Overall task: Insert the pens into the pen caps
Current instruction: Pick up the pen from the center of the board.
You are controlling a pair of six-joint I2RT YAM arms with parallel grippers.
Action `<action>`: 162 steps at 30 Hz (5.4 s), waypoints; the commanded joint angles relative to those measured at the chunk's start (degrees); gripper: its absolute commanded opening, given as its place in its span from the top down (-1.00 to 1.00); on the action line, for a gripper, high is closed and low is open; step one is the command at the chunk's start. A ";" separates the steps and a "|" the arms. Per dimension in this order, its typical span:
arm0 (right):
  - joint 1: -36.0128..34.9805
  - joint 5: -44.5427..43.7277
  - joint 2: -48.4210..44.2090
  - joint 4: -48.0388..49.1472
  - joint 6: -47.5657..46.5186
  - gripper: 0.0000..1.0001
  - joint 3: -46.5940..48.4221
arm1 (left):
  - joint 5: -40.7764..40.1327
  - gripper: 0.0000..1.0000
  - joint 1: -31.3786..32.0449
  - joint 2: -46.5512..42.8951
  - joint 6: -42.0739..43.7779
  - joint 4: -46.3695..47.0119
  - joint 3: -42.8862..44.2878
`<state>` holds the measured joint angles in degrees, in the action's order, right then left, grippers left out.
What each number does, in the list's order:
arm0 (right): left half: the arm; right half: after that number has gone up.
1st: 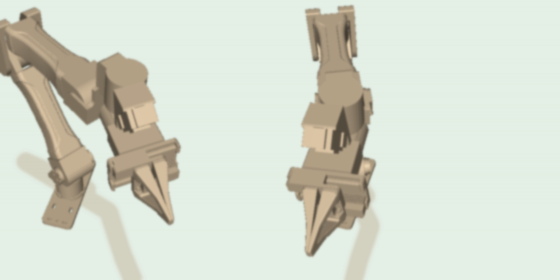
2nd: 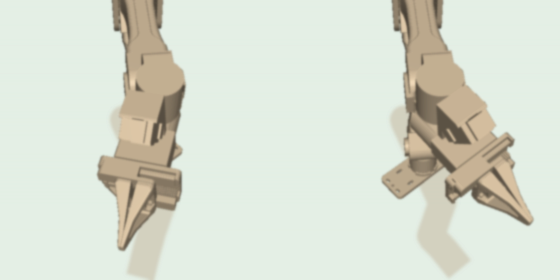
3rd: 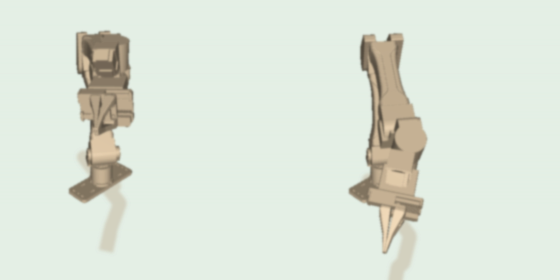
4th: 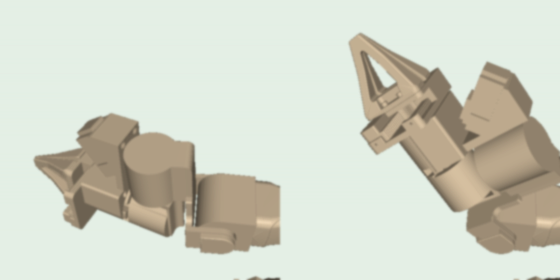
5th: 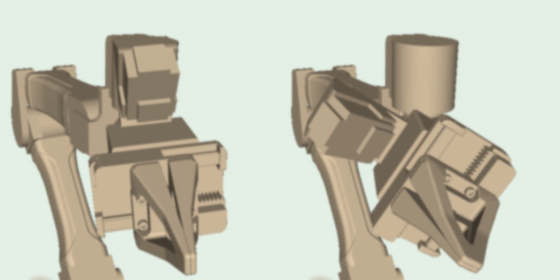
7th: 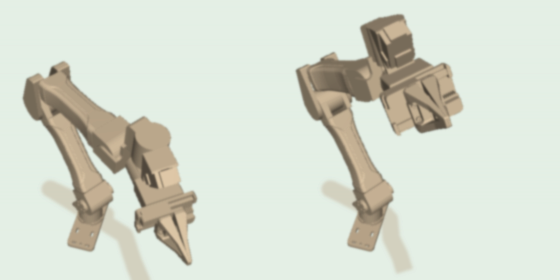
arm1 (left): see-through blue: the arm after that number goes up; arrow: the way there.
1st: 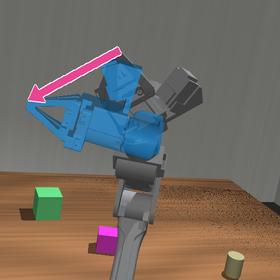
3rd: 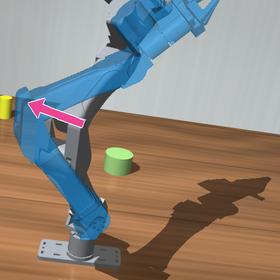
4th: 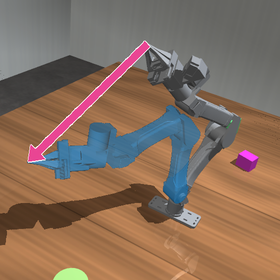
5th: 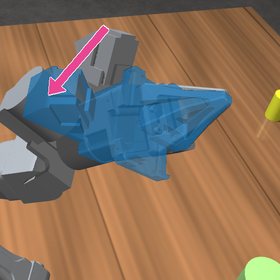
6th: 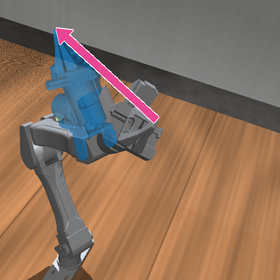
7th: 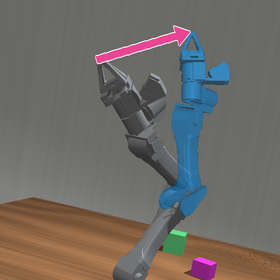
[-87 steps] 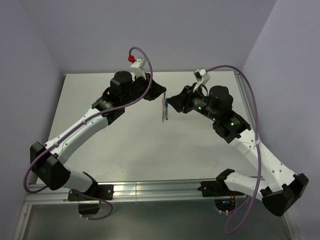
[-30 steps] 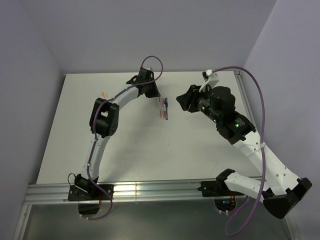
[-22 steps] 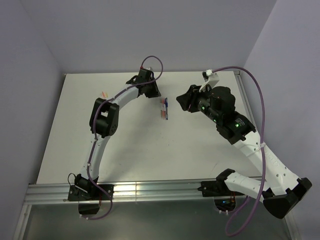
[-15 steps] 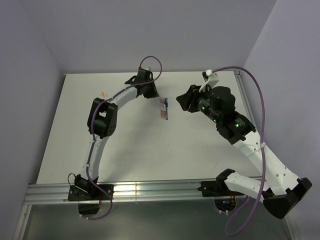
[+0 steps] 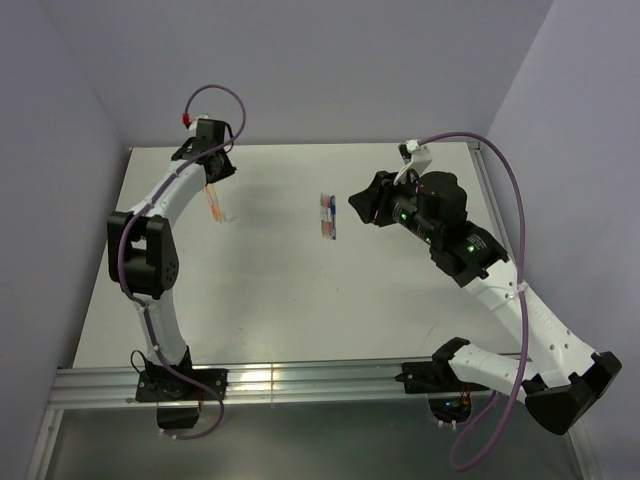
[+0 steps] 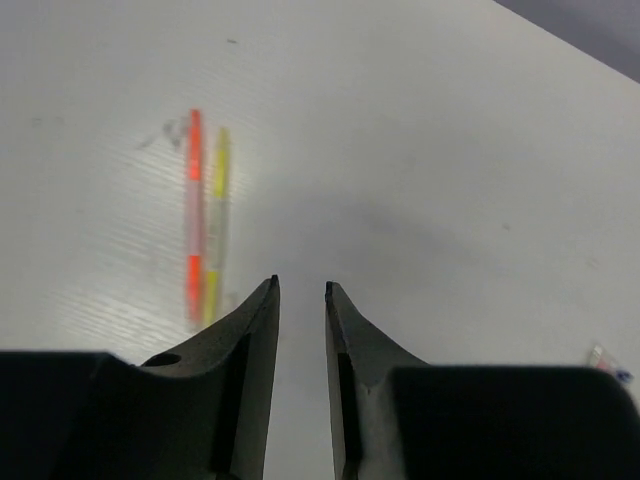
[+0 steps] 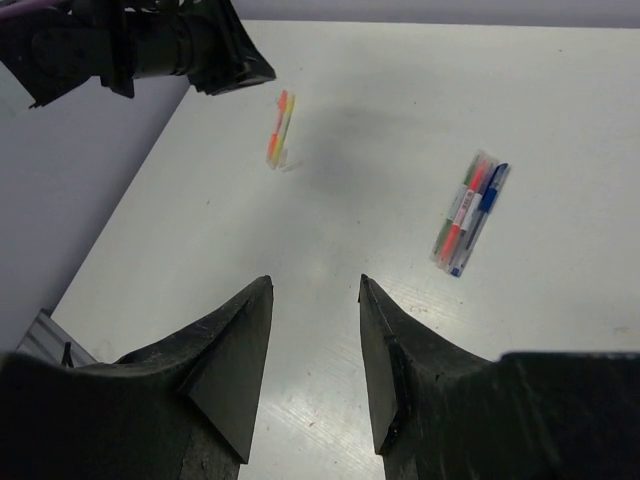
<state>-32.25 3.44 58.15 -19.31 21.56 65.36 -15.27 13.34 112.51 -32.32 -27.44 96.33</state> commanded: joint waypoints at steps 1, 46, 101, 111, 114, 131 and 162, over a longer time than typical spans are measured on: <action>0.17 1.48 -0.05 1.21 -0.29 0.05 1.08 | -5.04 0.41 -4.46 0.86 1.20 -2.80 -1.41; 0.17 1.04 0.82 0.94 -0.82 0.04 0.82 | -3.81 0.43 -9.48 22.67 3.31 -6.75 17.57; 0.26 25.99 6.88 22.73 4.71 0.00 -2.43 | 26.15 0.99 1.15 -33.72 -10.29 24.08 -23.28; 0.17 30.57 12.86 31.79 5.59 -0.04 -1.29 | 31.87 0.99 9.42 -47.37 -18.13 43.60 -35.94; 0.17 30.31 13.57 32.49 5.77 -0.04 -0.94 | 31.35 0.99 10.56 -49.84 -19.45 48.17 -38.84; 0.08 30.75 13.39 32.76 6.56 -0.05 0.20 | 28.98 0.99 17.94 -47.21 -16.99 50.91 -37.19; 0.08 25.48 10.23 27.05 6.30 1.00 0.03 | 24.23 0.99 28.14 -43.78 -13.04 49.16 -33.76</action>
<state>-32.25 32.05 70.43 8.14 29.32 63.24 8.54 40.42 69.23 -45.91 21.21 60.14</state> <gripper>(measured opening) 0.179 0.039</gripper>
